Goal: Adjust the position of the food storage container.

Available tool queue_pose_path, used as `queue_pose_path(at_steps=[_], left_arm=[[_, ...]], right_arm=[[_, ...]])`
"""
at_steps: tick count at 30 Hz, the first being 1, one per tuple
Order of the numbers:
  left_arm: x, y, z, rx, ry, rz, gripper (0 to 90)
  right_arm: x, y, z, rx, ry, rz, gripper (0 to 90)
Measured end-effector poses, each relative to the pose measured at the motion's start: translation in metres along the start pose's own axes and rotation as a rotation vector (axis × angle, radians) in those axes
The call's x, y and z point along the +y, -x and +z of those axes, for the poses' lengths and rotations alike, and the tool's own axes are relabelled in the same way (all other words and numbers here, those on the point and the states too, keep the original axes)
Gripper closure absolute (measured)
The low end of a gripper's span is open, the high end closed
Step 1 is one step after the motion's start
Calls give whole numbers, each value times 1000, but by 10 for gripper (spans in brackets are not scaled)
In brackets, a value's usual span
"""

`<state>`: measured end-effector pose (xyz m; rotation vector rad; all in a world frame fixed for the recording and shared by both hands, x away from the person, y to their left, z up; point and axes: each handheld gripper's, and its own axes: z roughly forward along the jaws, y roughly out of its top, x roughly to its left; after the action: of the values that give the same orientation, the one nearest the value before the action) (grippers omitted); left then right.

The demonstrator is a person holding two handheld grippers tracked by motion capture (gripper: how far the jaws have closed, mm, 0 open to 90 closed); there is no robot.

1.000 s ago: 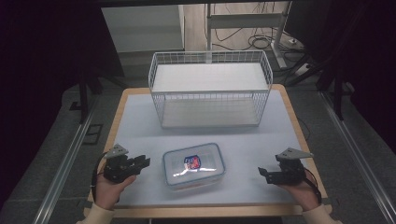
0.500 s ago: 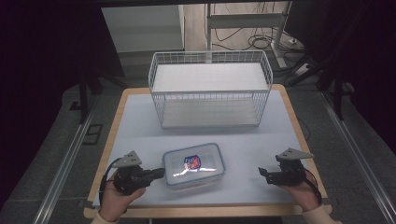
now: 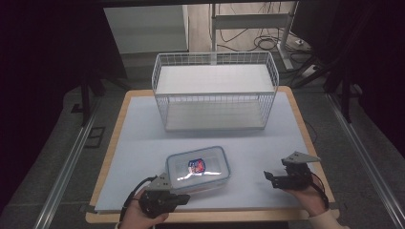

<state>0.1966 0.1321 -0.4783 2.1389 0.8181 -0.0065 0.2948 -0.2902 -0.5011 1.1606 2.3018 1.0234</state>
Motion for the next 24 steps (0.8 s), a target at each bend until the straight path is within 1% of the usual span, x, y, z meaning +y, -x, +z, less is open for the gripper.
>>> queue_pose_path(at_steps=[3, 4, 8, 11, 13, 15, 16, 17, 18, 19, 21, 22, 24], left_arm=[[-3, -2, 8, 11, -32, 3, 900], [-4, -2, 10, 17, -38, -3, 900], [-7, -7, 16, 51, -70, -7, 900], [-9, -10, 18, 87, -88, -4, 900], [-9, -13, 19, 106, -90, -12, 900], [-10, -16, 19, 131, -100, -9, 899], [-10, -18, 19, 134, -99, -17, 900], [-10, -20, 19, 124, -100, -22, 900], [-11, -20, 20, 126, -97, -27, 900], [-11, -20, 21, 139, -106, -18, 900], [-11, -21, 21, 161, -108, -11, 900], [-11, -23, 21, 162, -112, -7, 900], [-11, -25, 20, 160, -100, -21, 900]], right_arm=[[0, 0, 0, -1, 2, 1, 147], [0, 0, 0, -1, 2, 0, 147], [0, 0, 0, 2, 2, -1, 147], [0, 0, 1, 3, -1, -1, 147], [0, 0, 1, 2, -2, 0, 147], [0, 0, 0, 0, 1, 3, 147], [0, 0, 0, -1, 2, 3, 147], [0, 0, 0, -1, 2, 3, 148], [0, 0, 0, 0, 1, 3, 148], [0, 0, 0, 0, 1, 0, 148], [0, 0, 0, 0, 0, 0, 148], [0, 0, 0, 0, 0, 0, 149], [0, 0, 0, -1, -2, -1, 148]])
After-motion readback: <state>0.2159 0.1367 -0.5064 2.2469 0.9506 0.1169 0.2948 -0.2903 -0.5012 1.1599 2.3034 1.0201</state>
